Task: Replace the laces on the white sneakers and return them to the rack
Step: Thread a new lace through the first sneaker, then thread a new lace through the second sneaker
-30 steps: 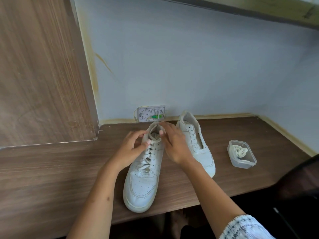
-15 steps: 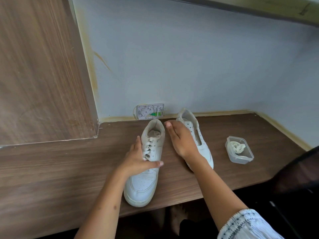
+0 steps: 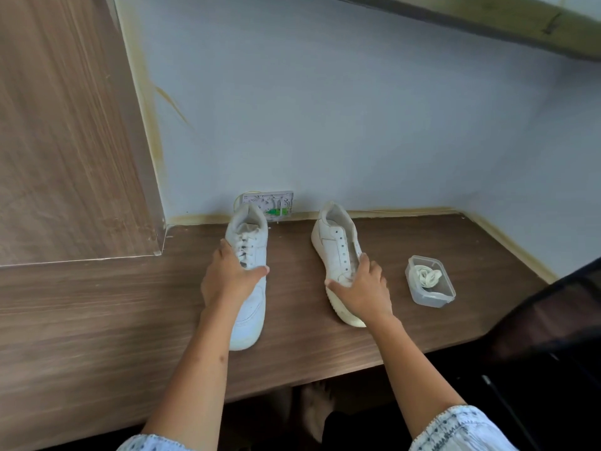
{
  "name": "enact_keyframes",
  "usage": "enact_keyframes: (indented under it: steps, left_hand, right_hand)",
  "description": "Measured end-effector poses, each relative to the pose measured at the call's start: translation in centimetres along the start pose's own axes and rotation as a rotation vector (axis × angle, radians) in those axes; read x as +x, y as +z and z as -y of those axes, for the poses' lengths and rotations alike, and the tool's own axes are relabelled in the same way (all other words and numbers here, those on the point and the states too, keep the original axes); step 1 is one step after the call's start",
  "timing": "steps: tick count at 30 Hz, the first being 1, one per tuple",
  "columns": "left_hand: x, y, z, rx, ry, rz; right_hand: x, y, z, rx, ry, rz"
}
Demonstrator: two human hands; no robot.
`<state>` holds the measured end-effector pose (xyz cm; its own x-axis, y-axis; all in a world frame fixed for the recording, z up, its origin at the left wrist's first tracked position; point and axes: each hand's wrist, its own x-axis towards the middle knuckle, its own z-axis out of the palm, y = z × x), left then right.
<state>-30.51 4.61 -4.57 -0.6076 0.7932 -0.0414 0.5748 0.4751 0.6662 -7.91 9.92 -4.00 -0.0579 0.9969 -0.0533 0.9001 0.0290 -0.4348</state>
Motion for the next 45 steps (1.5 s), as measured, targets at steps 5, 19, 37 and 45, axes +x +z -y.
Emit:
enact_keyframes:
  steps: [5, 19, 37, 45]
  left_hand:
    - [-2.4, 1.7, -2.6, 0.199, 0.316, -0.285]
    - [-2.9, 1.7, -2.3, 0.235, 0.201, -0.093]
    - [-4.9, 3.4, -5.3, 0.070, 0.573, 0.022]
    - [-5.1, 3.1, -5.2, -0.072, 0.638, -0.030]
  right_hand:
    - [-0.3, 0.1, 0.1, 0.017, -0.020, 0.024]
    - [1.1, -4.2, -2.6, 0.129, -0.024, -0.165]
    - [8.9, -7.4, -10.2, -0.371, 0.204, -0.004]
    - [6.6, -10.3, -8.8, -0.072, 0.131, -0.246]
